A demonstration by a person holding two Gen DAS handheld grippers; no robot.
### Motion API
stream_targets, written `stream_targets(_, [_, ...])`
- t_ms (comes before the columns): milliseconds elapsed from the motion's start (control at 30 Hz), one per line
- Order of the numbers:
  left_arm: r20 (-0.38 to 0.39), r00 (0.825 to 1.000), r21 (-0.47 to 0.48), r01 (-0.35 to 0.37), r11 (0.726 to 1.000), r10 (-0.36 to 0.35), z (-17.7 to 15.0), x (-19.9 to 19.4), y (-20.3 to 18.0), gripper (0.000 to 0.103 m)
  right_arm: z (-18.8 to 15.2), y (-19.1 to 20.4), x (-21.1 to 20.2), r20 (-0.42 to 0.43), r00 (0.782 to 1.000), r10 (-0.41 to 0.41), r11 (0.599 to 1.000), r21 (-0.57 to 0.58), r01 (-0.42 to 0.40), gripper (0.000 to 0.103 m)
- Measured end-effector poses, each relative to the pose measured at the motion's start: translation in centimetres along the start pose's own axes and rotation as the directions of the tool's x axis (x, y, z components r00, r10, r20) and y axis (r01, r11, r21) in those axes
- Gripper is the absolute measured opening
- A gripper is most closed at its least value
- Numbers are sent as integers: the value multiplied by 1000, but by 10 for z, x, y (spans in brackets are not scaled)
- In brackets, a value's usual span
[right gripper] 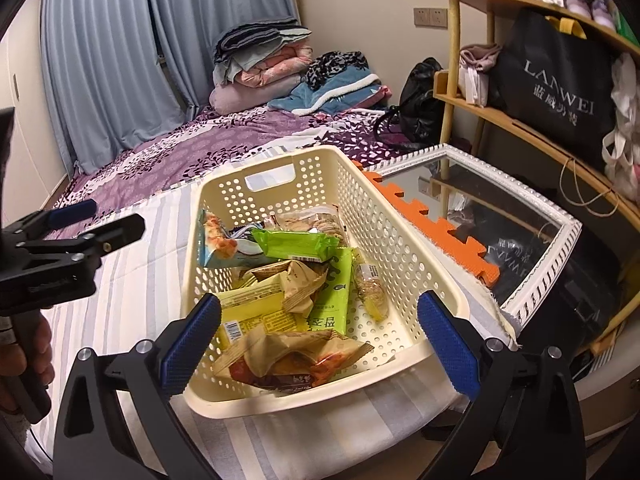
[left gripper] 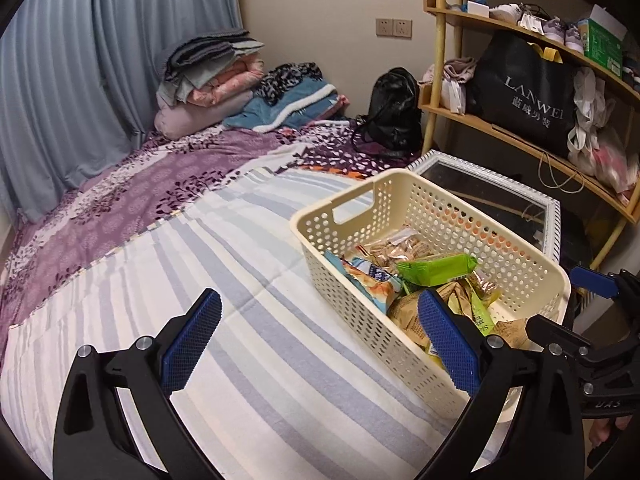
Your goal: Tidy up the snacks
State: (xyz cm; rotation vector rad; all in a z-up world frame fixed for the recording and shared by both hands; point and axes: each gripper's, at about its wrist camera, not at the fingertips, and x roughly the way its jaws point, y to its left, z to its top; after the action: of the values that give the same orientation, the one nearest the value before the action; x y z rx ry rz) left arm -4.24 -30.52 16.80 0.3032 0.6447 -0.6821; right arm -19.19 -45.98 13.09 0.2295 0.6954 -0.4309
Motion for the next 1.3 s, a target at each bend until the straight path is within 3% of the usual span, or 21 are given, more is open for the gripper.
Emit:
stream_targets(167, [37,998,8,-61,998,60,-2,-19,2,100,2,11,-9,24,999,-22,999,-37,23,98])
stream_targets(533, [70,995,-13,-73,997,74,-15,-47,5,100,1,27,-29,73,995,-69,993,-93,76,98])
stream_targets(667, [101,985,29,-140,990,136,-19,-56,-3,100,0,30,-37,85,993,-79,991,-99,88,98])
stream_targets(900, [98,992,13,-78,997,76,-25,-67,-5,100,-2,34,-49,107,989,-105,985,-122,118,98])
stream_targets(1300, [93,994,20,-64,998,62,-36,-76,-10,100,-9,39,-63,133,977,-167,972,-145,186,98])
